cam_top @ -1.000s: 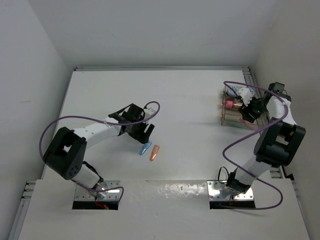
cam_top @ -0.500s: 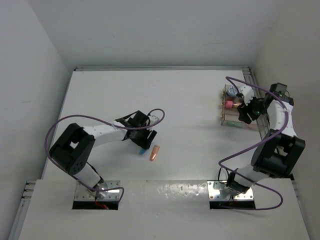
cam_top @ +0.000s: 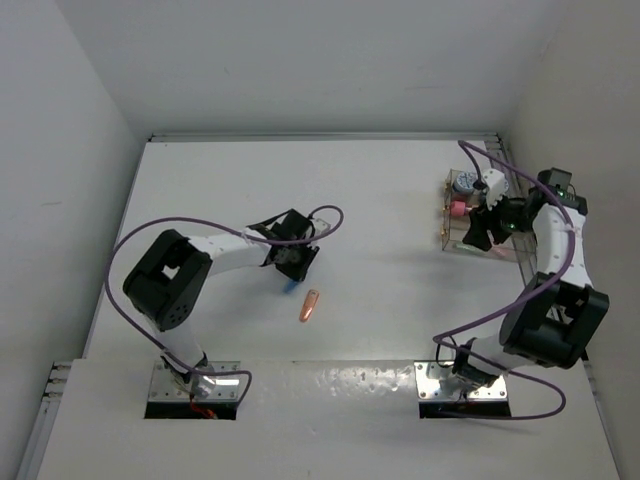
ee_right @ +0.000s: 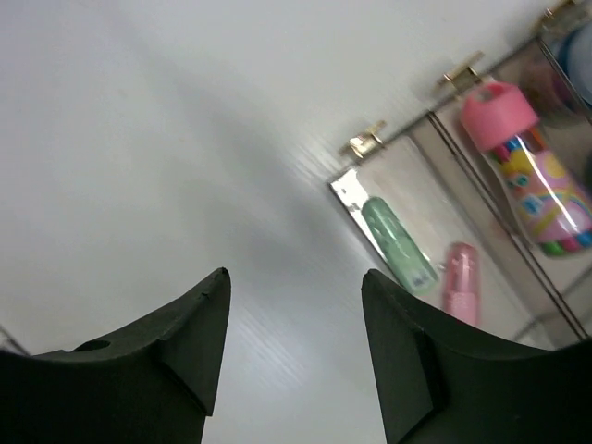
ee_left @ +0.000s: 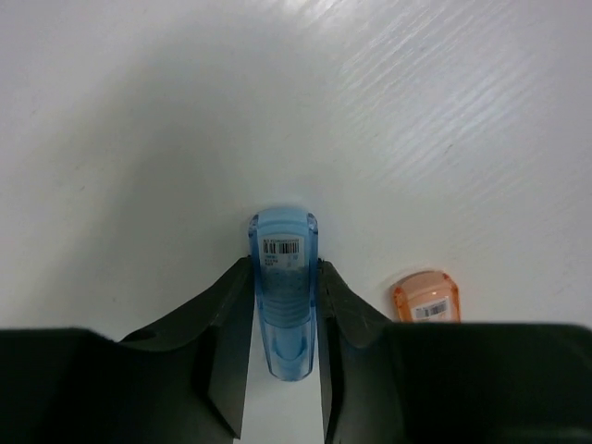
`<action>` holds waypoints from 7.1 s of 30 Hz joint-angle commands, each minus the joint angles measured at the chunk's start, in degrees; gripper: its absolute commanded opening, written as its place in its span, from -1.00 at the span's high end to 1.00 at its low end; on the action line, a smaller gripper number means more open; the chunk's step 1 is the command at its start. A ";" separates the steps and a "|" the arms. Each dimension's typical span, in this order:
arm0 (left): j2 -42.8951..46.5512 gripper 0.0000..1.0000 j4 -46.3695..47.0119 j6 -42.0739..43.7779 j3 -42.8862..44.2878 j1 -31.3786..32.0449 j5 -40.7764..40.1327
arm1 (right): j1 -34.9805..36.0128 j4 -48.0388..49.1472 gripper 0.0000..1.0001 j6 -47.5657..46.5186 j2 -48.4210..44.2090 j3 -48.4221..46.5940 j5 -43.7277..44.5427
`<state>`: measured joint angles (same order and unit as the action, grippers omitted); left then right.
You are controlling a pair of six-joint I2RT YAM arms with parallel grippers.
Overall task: Sort the stationery into containers
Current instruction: Pick up the stationery from the center of the board, then place the stationery in the storage box, then pick up the stationery from the center of the board, then place the stationery in the storage box.
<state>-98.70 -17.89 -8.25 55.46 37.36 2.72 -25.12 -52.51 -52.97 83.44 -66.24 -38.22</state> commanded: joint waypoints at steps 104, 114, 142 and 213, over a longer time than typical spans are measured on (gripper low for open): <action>8.78 -1.00 -7.16 -0.63 2.64 -7.92 25.40 | 1.21 13.84 -0.03 -55.33 5.69 9.46 4.91; 9.49 -0.96 -3.29 -4.23 3.86 -20.57 36.92 | 23.33 3.55 0.04 -42.50 -14.52 18.40 -5.11; 12.57 -1.00 -14.63 4.12 5.62 -47.21 44.83 | 76.36 21.13 0.02 -27.80 23.34 -1.35 6.84; 9.05 -1.00 -9.10 11.86 20.48 -28.14 24.18 | 3.42 4.25 0.92 -35.44 12.80 -4.52 13.78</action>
<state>-90.04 -28.05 2.81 74.83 8.62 30.00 -21.32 -48.07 -84.79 96.09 -72.18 -23.92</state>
